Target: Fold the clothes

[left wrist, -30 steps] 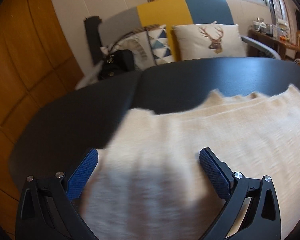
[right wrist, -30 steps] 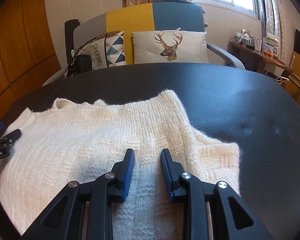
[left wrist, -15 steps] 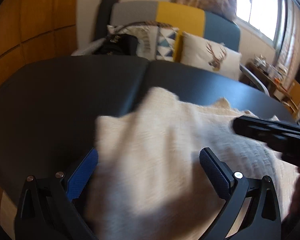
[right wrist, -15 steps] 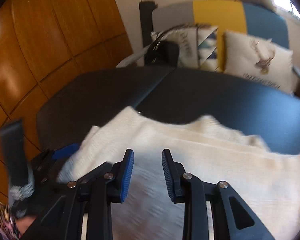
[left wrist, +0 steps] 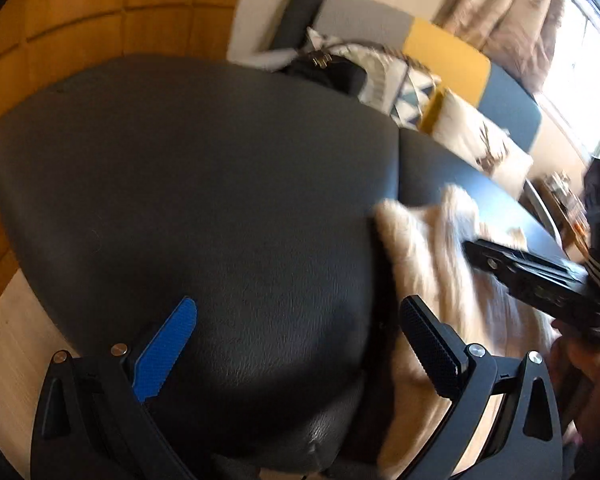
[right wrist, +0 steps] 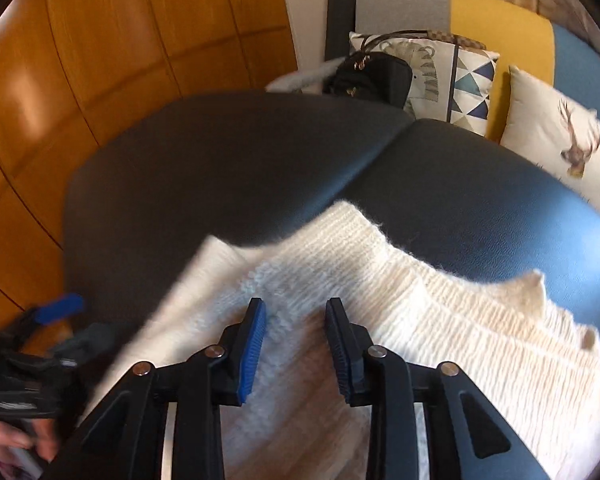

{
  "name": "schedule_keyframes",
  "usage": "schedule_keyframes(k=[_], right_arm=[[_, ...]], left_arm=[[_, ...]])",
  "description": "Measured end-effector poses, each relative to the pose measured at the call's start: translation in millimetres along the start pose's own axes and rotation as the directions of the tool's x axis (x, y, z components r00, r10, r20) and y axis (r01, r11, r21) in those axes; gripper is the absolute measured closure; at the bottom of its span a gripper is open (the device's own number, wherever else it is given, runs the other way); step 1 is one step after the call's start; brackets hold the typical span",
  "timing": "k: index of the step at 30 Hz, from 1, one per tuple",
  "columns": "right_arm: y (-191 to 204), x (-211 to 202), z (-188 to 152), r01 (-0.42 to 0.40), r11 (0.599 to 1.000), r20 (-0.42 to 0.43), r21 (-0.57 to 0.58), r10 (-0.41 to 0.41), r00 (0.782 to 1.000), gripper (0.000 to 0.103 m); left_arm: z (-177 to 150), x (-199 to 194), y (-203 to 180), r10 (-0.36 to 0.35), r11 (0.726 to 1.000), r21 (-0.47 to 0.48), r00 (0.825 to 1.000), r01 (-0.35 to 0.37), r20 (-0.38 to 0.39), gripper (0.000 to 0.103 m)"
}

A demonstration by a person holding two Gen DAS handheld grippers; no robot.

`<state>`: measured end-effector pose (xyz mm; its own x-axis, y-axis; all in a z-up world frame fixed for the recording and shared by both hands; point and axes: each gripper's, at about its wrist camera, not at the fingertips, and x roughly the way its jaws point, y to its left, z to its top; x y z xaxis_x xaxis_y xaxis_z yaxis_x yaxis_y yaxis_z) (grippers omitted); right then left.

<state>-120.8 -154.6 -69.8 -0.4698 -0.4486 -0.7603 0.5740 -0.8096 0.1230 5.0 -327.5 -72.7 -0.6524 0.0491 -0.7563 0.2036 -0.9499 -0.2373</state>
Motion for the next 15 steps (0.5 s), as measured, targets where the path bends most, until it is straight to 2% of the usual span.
schedule_keyframes(k=[5,8,11,13,15], right_arm=[[-15,-2,-5,-0.030,0.999,0.028,0.024,0.029,0.999,0.067],[-31,-5,-5,-0.092,0.993,0.034,0.076,0.090,0.995,0.067],[-41,-10,-9,-0.122,0.986,0.046,0.113,0.118,0.992,0.067],[-46,-12,-11,-0.134,0.983,0.048,0.124,0.129,0.991,0.067],[-52,-14,-12,-0.151,0.978,0.053,0.144,0.144,0.988,0.067]], left_arm=[[-12,-6,-8,-0.024,0.991,0.128,0.999,0.028,-0.032,0.000],[-16,-7,-24,0.015,0.974,0.228,1.000,-0.013,-0.008,0.000],[-16,-5,-44,0.034,0.928,0.372,0.999,-0.036,0.011,0.000],[-15,1,-58,0.054,0.881,0.469,0.998,-0.059,0.024,0.000],[-12,6,-69,0.049,0.850,0.524,0.998,-0.055,0.026,0.000]])
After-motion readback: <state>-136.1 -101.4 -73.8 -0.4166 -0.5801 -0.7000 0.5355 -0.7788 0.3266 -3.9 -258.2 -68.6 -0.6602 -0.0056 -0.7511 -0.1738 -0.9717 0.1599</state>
